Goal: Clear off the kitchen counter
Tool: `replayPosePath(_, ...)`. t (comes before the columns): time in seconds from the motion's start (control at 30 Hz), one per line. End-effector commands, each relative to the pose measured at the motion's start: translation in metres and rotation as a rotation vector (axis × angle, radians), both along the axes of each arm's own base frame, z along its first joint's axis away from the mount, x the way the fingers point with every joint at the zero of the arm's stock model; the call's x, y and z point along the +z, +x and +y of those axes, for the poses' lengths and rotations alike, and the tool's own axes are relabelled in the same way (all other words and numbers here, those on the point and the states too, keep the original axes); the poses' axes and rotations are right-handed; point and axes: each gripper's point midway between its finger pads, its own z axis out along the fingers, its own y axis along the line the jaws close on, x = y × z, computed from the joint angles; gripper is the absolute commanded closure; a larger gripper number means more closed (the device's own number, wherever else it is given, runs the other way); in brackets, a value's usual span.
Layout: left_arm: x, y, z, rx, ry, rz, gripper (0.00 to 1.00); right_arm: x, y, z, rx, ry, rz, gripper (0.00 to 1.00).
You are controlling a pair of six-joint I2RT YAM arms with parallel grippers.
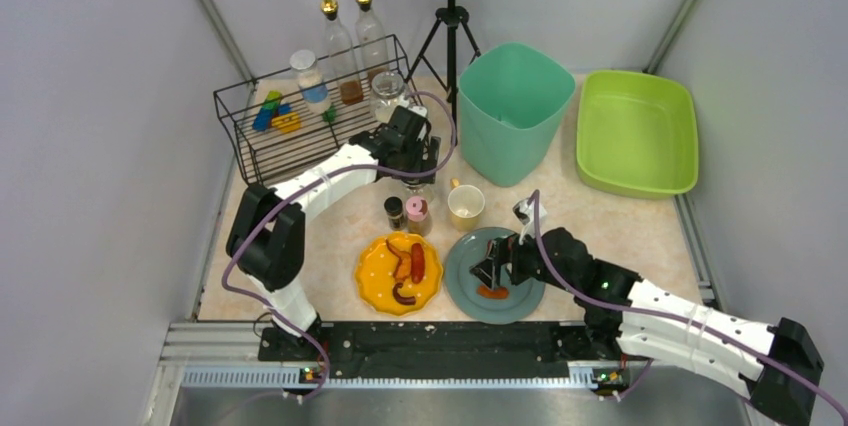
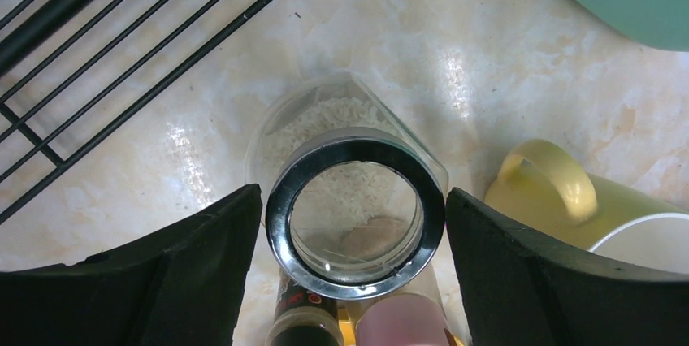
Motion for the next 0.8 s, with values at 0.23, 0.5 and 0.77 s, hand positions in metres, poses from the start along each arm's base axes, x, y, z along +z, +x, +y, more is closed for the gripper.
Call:
replayPosePath(0.23,0.012,-0.002,0.001,0.002,0.044,-0.026,0.19,0.008,0.002,0.009,0.009,0.040,-0.006,0.01)
replayPosePath(0.5,0.015,0.001,-0.004,-0.003,0.043,-0.038,0.47,0.006,0.001,0.008,0.006,0.048,-0.001,0.01)
replayPosePath(0.77,0.046,0.007,0.000,-0.001,0.059,-0.100,1.00,0.002,0.000,0.007,0.005,0.052,0.002,0.01)
